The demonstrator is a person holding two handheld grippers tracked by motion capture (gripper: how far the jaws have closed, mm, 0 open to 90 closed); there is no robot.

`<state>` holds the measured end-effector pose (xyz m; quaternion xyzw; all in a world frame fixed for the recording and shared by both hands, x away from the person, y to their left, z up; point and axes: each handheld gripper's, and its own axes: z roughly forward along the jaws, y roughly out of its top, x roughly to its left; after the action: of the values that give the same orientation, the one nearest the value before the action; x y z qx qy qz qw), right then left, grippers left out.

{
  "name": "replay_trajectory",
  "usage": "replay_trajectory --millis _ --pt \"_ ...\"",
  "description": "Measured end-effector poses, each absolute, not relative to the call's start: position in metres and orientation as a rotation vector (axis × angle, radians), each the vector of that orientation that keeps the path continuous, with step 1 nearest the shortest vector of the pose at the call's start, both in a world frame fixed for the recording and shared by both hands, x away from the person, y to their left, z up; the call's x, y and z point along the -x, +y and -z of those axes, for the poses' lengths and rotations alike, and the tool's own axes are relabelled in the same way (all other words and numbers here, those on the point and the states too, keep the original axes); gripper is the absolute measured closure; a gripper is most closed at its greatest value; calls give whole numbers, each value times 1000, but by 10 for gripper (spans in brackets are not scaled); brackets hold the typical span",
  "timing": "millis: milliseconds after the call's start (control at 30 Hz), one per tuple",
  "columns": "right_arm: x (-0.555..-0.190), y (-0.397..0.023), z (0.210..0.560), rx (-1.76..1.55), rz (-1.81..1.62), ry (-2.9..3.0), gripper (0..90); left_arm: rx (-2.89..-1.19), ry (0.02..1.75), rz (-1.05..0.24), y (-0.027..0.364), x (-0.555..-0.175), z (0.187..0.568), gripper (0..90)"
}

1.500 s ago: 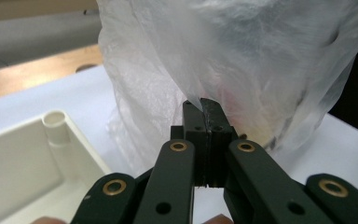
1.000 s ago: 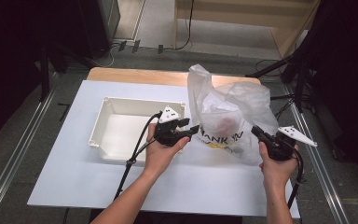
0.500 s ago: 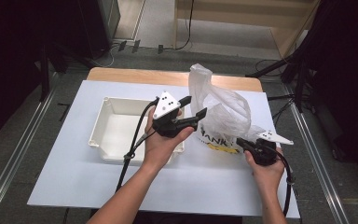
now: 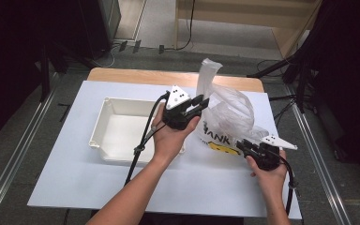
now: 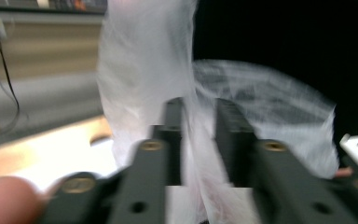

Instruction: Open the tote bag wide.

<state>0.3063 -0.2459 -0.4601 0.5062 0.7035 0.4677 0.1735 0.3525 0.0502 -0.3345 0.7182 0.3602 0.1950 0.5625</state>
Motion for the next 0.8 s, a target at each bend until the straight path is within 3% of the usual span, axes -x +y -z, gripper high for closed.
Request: replay_trajectory --millis 33,267,567,633,800 --pt "-305 -247 459 -1442 -1329 1996 699 -1691 848 -459 50 -352 335 900" --pt "-293 -260 443 -1417 -1438 1933 656 -1794 940 -405 49 -364 360 900" --pt "-267 -260 389 -1238 -1496 1848 471 -1895 1001 -345 44 -366 391 900" --pt "-260 -247 367 -1188 -1491 1814 334 -1913 1006 -328 41 -362 396 900" --pt "-259 -224 348 -1117 -1485 1819 286 -1920 1004 -306 38 -357 402 900"
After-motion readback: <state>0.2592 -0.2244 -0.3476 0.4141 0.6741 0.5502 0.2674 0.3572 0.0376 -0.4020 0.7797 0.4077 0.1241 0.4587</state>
